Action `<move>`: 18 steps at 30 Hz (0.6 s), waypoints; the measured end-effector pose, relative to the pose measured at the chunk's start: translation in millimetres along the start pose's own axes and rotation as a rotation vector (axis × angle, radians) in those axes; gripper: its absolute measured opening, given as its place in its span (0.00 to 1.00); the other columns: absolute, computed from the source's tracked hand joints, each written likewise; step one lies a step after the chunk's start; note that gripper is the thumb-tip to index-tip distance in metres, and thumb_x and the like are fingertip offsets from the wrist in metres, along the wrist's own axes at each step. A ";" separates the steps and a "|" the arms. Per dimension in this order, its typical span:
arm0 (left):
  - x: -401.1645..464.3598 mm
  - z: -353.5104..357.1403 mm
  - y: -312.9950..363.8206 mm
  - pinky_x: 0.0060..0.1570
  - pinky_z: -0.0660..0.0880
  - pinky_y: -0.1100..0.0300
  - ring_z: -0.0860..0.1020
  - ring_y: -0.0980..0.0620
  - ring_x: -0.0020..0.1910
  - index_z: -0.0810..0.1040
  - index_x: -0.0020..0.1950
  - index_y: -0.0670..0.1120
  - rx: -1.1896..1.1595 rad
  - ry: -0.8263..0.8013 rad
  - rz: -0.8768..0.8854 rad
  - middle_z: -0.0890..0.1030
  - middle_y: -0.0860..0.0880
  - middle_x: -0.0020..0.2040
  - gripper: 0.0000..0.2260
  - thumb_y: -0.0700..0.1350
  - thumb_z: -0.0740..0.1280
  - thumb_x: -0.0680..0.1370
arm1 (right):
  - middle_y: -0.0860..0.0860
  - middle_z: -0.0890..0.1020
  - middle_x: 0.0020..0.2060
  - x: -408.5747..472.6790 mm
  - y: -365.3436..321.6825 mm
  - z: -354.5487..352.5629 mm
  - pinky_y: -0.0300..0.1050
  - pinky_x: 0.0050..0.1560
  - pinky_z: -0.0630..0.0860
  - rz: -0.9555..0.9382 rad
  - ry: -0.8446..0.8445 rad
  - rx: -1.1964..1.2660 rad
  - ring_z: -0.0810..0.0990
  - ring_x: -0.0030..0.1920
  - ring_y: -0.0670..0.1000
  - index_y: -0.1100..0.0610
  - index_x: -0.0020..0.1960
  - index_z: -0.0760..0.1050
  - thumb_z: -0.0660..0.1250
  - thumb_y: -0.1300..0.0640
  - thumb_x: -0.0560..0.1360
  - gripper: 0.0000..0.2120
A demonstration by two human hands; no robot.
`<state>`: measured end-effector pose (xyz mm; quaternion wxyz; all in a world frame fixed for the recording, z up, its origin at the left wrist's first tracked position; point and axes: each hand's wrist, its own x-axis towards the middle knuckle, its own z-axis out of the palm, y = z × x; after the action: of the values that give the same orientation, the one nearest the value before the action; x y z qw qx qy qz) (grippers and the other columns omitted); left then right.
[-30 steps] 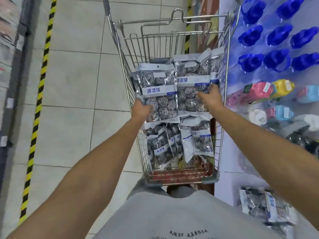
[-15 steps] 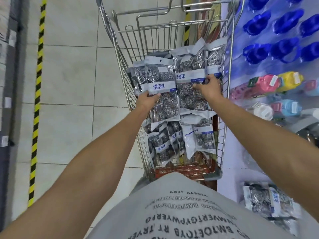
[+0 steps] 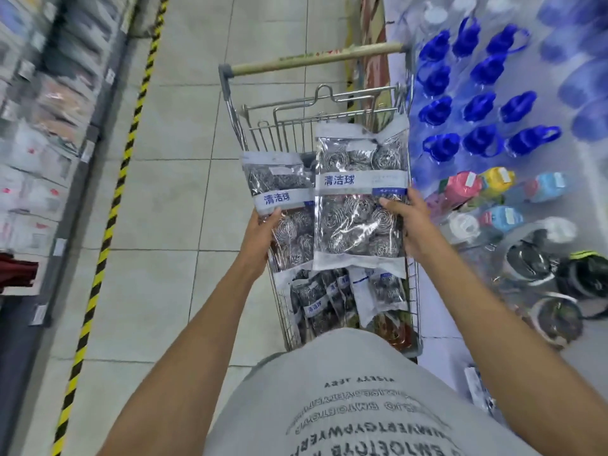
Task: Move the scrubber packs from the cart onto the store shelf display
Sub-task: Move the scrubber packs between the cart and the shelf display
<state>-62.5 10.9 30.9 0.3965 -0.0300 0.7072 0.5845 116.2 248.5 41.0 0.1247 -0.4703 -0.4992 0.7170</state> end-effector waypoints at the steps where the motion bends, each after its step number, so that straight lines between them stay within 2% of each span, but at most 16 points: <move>1: -11.7 -3.3 2.0 0.59 0.79 0.44 0.78 0.45 0.66 0.74 0.69 0.53 -0.048 -0.009 -0.002 0.82 0.49 0.63 0.18 0.55 0.70 0.80 | 0.52 0.77 0.70 -14.7 2.7 -0.6 0.55 0.63 0.73 0.015 -0.007 0.011 0.74 0.69 0.56 0.50 0.79 0.65 0.82 0.47 0.60 0.50; 2: -19.8 -7.3 0.6 0.57 0.80 0.44 0.78 0.43 0.66 0.74 0.69 0.52 -0.082 -0.026 -0.003 0.82 0.47 0.63 0.19 0.54 0.71 0.80 | 0.53 0.78 0.70 -29.8 7.2 -0.4 0.51 0.59 0.73 0.016 -0.007 0.023 0.75 0.68 0.56 0.51 0.78 0.66 0.82 0.46 0.59 0.51; 4: -36.3 -16.5 -4.4 0.66 0.73 0.35 0.75 0.40 0.69 0.76 0.66 0.53 -0.086 -0.084 0.005 0.81 0.47 0.66 0.23 0.59 0.74 0.75 | 0.54 0.79 0.69 -59.0 16.8 0.9 0.48 0.54 0.72 0.008 -0.010 0.028 0.76 0.68 0.56 0.53 0.78 0.66 0.82 0.45 0.58 0.52; 5: -45.1 -21.3 -5.4 0.70 0.68 0.32 0.73 0.39 0.71 0.78 0.64 0.54 -0.075 -0.123 0.003 0.80 0.48 0.67 0.25 0.62 0.76 0.71 | 0.53 0.79 0.68 -72.7 22.7 2.2 0.47 0.55 0.71 -0.005 -0.004 0.032 0.76 0.68 0.55 0.54 0.78 0.67 0.81 0.46 0.60 0.50; 7: -60.3 -31.9 -9.1 0.72 0.65 0.34 0.71 0.41 0.72 0.80 0.61 0.57 -0.038 -0.222 -0.029 0.79 0.50 0.68 0.25 0.66 0.78 0.68 | 0.51 0.78 0.68 -101.9 33.8 6.4 0.47 0.60 0.67 -0.030 0.027 0.056 0.74 0.67 0.52 0.54 0.78 0.67 0.80 0.47 0.67 0.43; 9: -67.1 -44.4 -19.7 0.68 0.70 0.38 0.74 0.43 0.69 0.80 0.61 0.58 -0.009 -0.306 -0.081 0.80 0.48 0.68 0.25 0.61 0.81 0.67 | 0.48 0.78 0.67 -130.3 50.0 7.8 0.47 0.65 0.62 -0.035 0.080 0.077 0.72 0.67 0.50 0.51 0.77 0.67 0.78 0.49 0.71 0.38; 11: -72.4 -56.9 -32.1 0.53 0.80 0.43 0.79 0.40 0.61 0.78 0.65 0.53 -0.003 -0.366 -0.135 0.81 0.42 0.67 0.30 0.48 0.84 0.65 | 0.47 0.80 0.65 -159.4 70.9 9.9 0.48 0.65 0.66 -0.029 0.123 0.096 0.74 0.67 0.50 0.50 0.75 0.69 0.80 0.47 0.69 0.38; 12: -75.9 -62.6 -38.4 0.47 0.82 0.45 0.81 0.39 0.58 0.77 0.67 0.51 -0.006 -0.397 -0.158 0.80 0.39 0.67 0.33 0.44 0.84 0.65 | 0.47 0.81 0.63 -175.4 80.5 12.4 0.47 0.62 0.69 -0.024 0.153 0.101 0.76 0.66 0.50 0.50 0.74 0.70 0.80 0.46 0.69 0.37; 13: -79.3 -67.9 -43.9 0.46 0.82 0.43 0.81 0.38 0.58 0.76 0.68 0.50 -0.010 -0.418 -0.180 0.80 0.38 0.67 0.34 0.41 0.84 0.65 | 0.47 0.81 0.62 -190.4 91.8 15.1 0.46 0.58 0.71 -0.014 0.185 0.106 0.76 0.65 0.50 0.51 0.74 0.70 0.78 0.47 0.72 0.34; 14: -84.6 -71.8 -48.5 0.51 0.82 0.39 0.81 0.37 0.59 0.75 0.69 0.50 -0.003 -0.444 -0.202 0.80 0.38 0.67 0.35 0.40 0.84 0.65 | 0.47 0.80 0.63 -206.0 104.1 18.2 0.45 0.58 0.70 -0.008 0.211 0.114 0.75 0.66 0.51 0.51 0.74 0.70 0.76 0.48 0.74 0.32; 16: -96.1 -77.0 -58.7 0.55 0.80 0.33 0.80 0.35 0.63 0.74 0.70 0.51 0.012 -0.501 -0.242 0.80 0.38 0.67 0.39 0.40 0.86 0.62 | 0.49 0.79 0.67 -238.3 131.1 22.2 0.50 0.67 0.68 0.025 0.288 0.152 0.73 0.69 0.52 0.48 0.74 0.71 0.76 0.45 0.72 0.32; 18: -107.0 -81.5 -69.6 0.56 0.80 0.35 0.77 0.35 0.67 0.76 0.69 0.52 0.057 -0.552 -0.248 0.80 0.40 0.67 0.41 0.43 0.88 0.59 | 0.50 0.81 0.66 -271.0 154.4 24.1 0.57 0.71 0.68 0.067 0.352 0.205 0.75 0.69 0.55 0.47 0.70 0.74 0.79 0.41 0.67 0.34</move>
<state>3.0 -125.5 39.0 0.6427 0.0550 0.5800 0.4975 284.5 -14.3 62.8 0.2332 -0.5895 -0.3782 0.6746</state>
